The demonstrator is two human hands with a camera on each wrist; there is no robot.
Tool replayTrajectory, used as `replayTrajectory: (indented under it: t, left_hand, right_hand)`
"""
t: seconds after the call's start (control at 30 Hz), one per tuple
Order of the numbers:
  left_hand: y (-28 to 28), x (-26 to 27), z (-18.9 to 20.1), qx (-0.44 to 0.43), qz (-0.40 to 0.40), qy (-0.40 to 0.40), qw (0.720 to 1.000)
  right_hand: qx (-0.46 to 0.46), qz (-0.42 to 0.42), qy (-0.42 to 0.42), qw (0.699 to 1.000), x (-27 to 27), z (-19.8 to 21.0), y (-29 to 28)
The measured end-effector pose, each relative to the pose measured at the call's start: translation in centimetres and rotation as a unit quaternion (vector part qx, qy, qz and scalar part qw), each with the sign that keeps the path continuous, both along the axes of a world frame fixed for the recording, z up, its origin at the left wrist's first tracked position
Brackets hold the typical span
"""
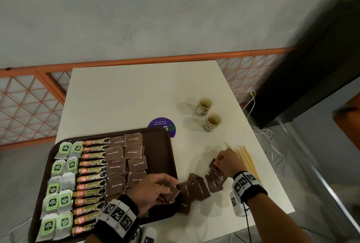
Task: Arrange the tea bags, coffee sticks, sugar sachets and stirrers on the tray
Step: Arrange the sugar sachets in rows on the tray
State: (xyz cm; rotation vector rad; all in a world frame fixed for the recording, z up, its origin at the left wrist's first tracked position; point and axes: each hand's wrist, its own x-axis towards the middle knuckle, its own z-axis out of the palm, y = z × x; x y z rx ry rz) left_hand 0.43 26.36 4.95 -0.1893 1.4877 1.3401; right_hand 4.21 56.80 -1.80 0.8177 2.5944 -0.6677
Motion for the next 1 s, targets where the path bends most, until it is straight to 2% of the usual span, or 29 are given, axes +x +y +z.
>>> replayTrajectory:
  t: [0.1, 0.23, 0.43, 0.6, 0.7, 0.87, 1.0]
  left_hand:
    - [0.1, 0.1, 0.1, -0.014, -0.012, 0.027, 0.999]
    - [0.7, 0.3, -0.2, -0.050, -0.038, 0.070, 0.996]
    - [1.7, 0.6, 0.1, -0.030, -0.045, 0.080, 0.995]
    - [1.3, 0.7, 0.0, -0.039, -0.037, 0.087, 0.995]
    - [0.9, 0.7, -0.2, -0.037, -0.034, 0.089, 0.995]
    - [0.7, 0.5, 0.1, -0.029, -0.027, 0.079, 0.996]
    - [0.2, 0.3, 0.1, -0.034, -0.024, 0.087, 0.995]
  right_hand:
    - [0.005, -0.003, 0.017, 1.000, 0.4, 0.3, -0.1]
    - [-0.019, -0.011, -0.024, 0.999, 1.2, 0.2, -1.0]
    - [-0.043, -0.003, -0.032, 0.999, 0.4, 0.1, -2.0]
    - [-0.109, -0.076, 0.047, 0.990, 1.2, 1.2, -0.1]
    - [-0.151, -0.113, 0.023, 0.982, 3.7, 0.7, -0.7]
    - [-0.061, -0.090, -0.009, 0.994, 5.6, -1.1, -2.8]
    - [-0.042, -0.057, -0.023, 0.997, 5.1, -0.9, -3.0]
